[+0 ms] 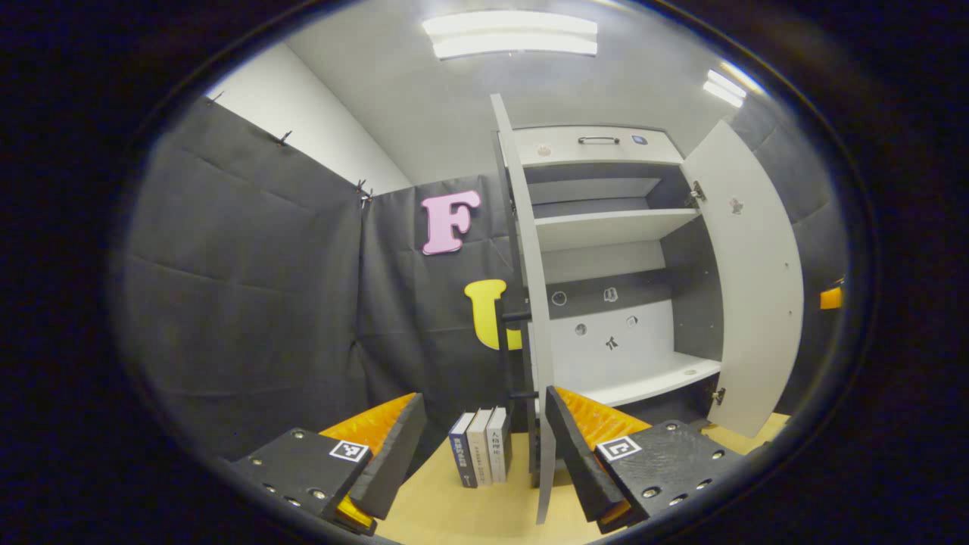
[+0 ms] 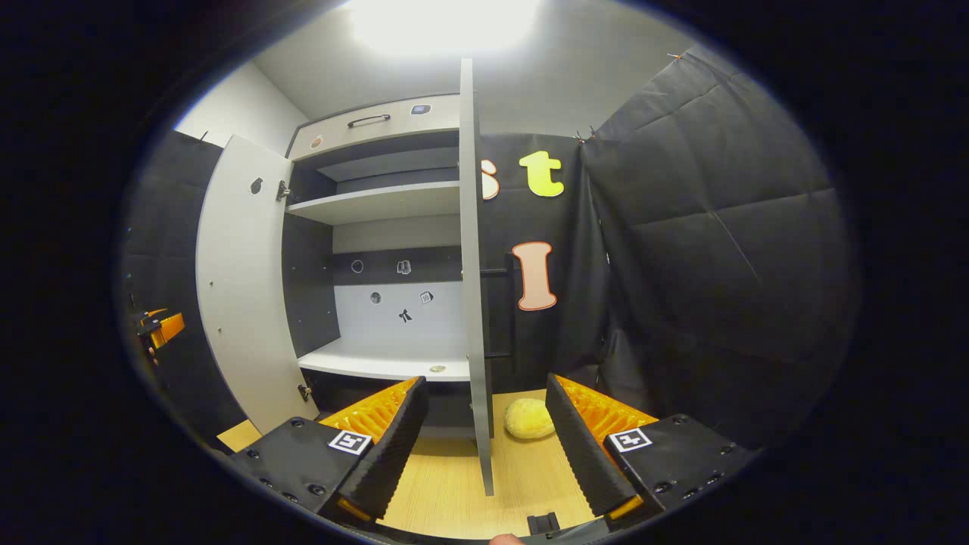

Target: Open the right door of the double-door shoe cabinet with the right hand, and open the left door with the left hand.

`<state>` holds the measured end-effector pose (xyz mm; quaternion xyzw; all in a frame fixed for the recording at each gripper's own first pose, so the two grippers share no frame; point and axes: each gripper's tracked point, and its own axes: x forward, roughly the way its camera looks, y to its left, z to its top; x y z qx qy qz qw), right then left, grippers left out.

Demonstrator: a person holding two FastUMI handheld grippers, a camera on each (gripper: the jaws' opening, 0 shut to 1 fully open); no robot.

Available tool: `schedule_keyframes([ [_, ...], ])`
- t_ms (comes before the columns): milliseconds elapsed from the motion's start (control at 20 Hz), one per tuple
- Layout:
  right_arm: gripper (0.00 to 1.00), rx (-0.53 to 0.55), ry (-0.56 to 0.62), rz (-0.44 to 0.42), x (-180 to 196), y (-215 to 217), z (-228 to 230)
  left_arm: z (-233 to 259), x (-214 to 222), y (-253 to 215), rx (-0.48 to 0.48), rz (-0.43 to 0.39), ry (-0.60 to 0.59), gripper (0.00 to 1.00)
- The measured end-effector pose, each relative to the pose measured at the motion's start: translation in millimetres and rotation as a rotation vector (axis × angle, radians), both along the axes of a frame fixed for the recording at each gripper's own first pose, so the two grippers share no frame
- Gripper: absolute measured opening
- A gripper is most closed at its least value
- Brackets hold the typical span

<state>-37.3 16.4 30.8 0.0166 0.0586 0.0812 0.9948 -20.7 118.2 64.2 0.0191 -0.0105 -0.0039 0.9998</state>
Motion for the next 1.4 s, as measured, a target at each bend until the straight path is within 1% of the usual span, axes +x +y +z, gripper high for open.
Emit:
schedule_keyframes([
  [100, 0.98, -0.002, -0.012, 0.01, -10, -6, 1, -7, -22, -10, 0.006, 0.006, 0.023, 0.93],
  [200, 0.98, -0.022, -0.047, -0.004, -22, -18, 2, -8, -42, -14, 0.03, 0.02, 0.039, 0.92],
  [250, 0.98, -0.039, -0.06, -0.012, -27, -22, 2, -6, -53, -16, 0.04, 0.021, 0.033, 0.92],
  [300, 0.98, -0.057, -0.074, -0.023, -33, -26, 2, -1, -62, -19, 0.05, 0.019, 0.023, 0.94],
  [400, 0.98, -0.076, -0.094, -0.022, -46, -29, 5, 8, -78, -26, 0.072, 0.021, 0.001, 0.92],
  [600, 0.98, -0.09, -0.147, -0.026, -73, -34, 13, 14, -101, -36, 0.089, 0.029, -0.016, 0.93],
  [900, 0.98, -0.077, -0.13, -0.017, -93, -33, 5, 9, -146, -36, 0.079, 0.033, -0.012, 0.92],
  [1150, 0.98, -0.051, -0.138, -0.032, -98, -38, 11, 9, -145, -34, 0.076, 0.045, -0.014, 0.92],
  [1400, 0.98, -0.056, -0.144, -0.053, -96, -43, 15, 10, -149, -34, 0.072, 0.046, -0.014, 0.92],
])
